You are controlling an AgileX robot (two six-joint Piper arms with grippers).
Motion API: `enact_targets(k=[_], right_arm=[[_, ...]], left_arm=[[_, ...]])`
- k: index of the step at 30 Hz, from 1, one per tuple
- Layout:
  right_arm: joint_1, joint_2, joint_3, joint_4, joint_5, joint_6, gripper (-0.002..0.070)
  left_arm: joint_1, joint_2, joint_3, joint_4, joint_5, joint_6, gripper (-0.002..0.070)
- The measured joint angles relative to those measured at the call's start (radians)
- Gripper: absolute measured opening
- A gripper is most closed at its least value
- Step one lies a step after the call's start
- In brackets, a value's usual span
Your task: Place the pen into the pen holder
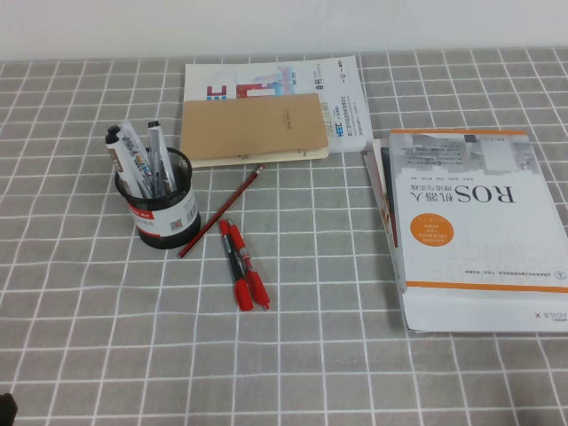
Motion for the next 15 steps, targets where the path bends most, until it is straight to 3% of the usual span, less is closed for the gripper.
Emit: enact_targets(k=[12,15], right_arm=[[0.0,0.0,0.0,0.003,0.0,0.0,-0.0013],[0.0,0.0,0.0,0.1,0.0,0.0,-0.0013]], left_arm=[[0.0,0.0,0.0,0.0,0.0,0.0,-0.0005],[0.0,0.0,0.0,0.0,0.0,0.0,-0.0005]])
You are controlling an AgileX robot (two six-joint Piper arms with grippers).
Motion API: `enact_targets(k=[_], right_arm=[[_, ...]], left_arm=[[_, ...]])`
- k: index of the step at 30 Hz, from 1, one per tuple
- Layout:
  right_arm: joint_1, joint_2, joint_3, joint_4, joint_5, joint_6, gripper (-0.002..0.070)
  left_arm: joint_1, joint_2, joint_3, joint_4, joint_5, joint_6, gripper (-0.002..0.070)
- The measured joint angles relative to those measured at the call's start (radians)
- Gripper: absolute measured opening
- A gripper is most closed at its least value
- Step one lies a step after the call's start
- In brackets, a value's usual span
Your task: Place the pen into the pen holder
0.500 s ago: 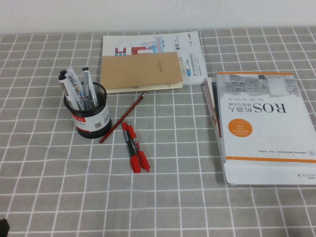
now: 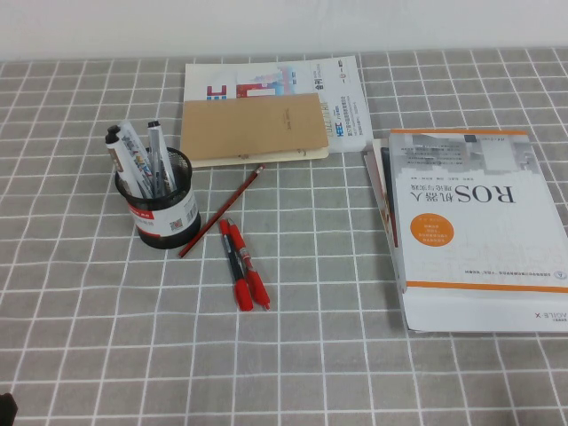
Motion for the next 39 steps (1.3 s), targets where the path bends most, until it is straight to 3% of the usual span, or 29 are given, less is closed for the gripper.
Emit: enact_targets(k=[3,8,11,16,23,28,33,39], right_arm=[[0.0,0.0,0.0,0.216,-0.004,0.0,-0.0013],[0.0,0.0,0.0,0.812,-0.05,0.0,-0.0013],[0.0,0.0,0.0,0.989,-0.117,0.0,-0.0013],[0.0,0.0,0.0,1.038,-0.172,-0.037,-0.0013],[0.0,0.0,0.0,1.071,-0.12,-0.299,-0.0013],[0.0,0.011,-0.11,1.109,-0.224,-0.481,-0.0013],[0.0,0.206,-0.294,1.12,-0.268,-0.678,-0.0013],[0.0,0.586,-0.572,1.045,-0.039,-0.807,-0.0013]], left_arm=[[0.0,0.0,0.0,0.0,0.0,0.0,-0.0005],[0.0,0.0,0.0,0.0,0.0,0.0,-0.0005],[0.0,0.0,0.0,0.0,0.0,0.0,-0.0005],[0.0,0.0,0.0,0.0,0.0,0.0,-0.0005],[0.0,0.0,0.0,0.0,0.0,0.0,-0.0005],[0.0,0.0,0.0,0.0,0.0,0.0,-0.0005],[0.0,0.0,0.0,0.0,0.0,0.0,-0.0005],[0.0,0.0,0.0,0.0,0.0,0.0,-0.0005]])
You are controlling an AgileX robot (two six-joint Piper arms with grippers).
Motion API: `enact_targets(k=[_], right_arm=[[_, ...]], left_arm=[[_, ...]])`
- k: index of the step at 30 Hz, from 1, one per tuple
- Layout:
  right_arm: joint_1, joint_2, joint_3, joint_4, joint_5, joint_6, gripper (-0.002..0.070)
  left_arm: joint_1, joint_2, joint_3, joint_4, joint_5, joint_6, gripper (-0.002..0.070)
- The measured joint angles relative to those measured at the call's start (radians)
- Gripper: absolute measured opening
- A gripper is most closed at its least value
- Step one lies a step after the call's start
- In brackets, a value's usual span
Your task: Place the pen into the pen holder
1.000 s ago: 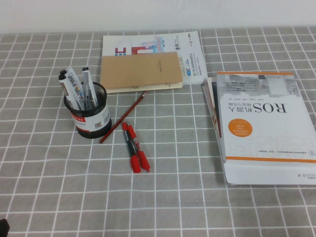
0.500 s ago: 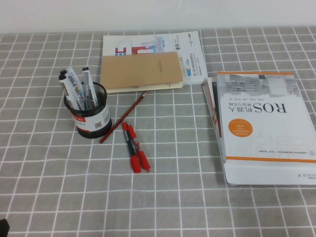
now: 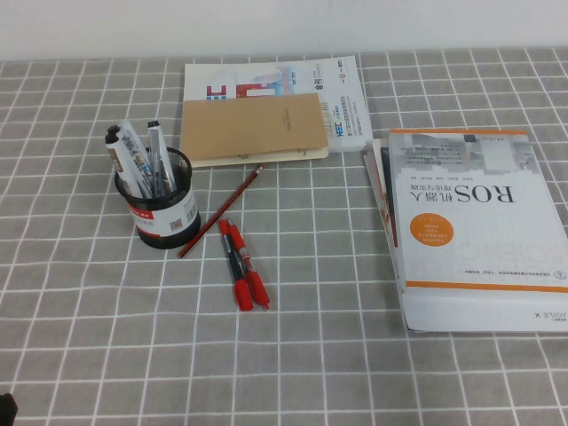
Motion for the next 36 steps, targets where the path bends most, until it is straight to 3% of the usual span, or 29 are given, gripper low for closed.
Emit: enact_targets(k=[3,9,17,21,27,36], right_arm=[[0.002,0.189,-0.151,-0.122,0.147,0.054,-0.0013],[0.033,0.537,-0.416,-0.484,0.431,0.336,-0.0013],[0.274,0.872,-0.757,-1.165,0.721,0.804,-0.0013],[0.358,1.029,-0.917,-1.355,0.867,0.911,-0.0013],[0.457,1.222,-1.128,-1.456,0.892,0.923,-0.0013],[0.546,1.484,-1.325,-1.329,0.892,0.89,-0.0013]], left_arm=[[0.0,0.0,0.0,0.0,0.0,0.0,-0.0005],[0.0,0.0,0.0,0.0,0.0,0.0,-0.0005],[0.0,0.0,0.0,0.0,0.0,0.0,-0.0005],[0.0,0.0,0.0,0.0,0.0,0.0,-0.0005],[0.0,0.0,0.0,0.0,0.0,0.0,-0.0005],[0.0,0.0,0.0,0.0,0.0,0.0,-0.0005]])
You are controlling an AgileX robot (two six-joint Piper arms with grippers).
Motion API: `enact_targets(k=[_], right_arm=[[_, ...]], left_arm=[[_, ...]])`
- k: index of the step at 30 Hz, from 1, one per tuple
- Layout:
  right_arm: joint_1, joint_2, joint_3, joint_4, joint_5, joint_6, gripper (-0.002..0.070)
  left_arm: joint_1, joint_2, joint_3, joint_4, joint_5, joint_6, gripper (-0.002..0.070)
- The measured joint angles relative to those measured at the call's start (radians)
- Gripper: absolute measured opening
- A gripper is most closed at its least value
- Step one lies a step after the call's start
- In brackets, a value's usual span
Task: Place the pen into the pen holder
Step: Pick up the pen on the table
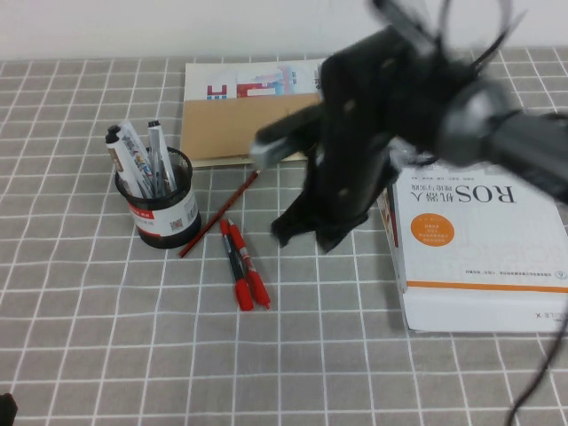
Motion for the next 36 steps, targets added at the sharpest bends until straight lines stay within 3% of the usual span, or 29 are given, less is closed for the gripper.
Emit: enact_targets(k=[11,14,18,20,36], right_arm=[[0.06,0.236,-0.242,0.025,0.0,-0.014,0.0006],[0.07,0.269,-0.312,0.045,0.0,-0.023,0.0076],[0.081,0.294,-0.365,0.04,0.0,-0.025,0.0232],[0.088,0.305,-0.369,0.019,0.0,-0.025,0.0261],[0.092,0.352,-0.385,-0.006,0.002,-0.025,0.024]], left_arm=[[0.0,0.0,0.0,0.0,0.0,0.0,-0.0005],[0.0,0.0,0.0,0.0,0.0,0.0,-0.0005],[0.0,0.0,0.0,0.001,0.0,0.0,-0.0005],[0.0,0.0,0.0,0.001,0.0,0.0,-0.0005],[0.0,0.0,0.0,0.002,0.0,0.0,-0.0005]])
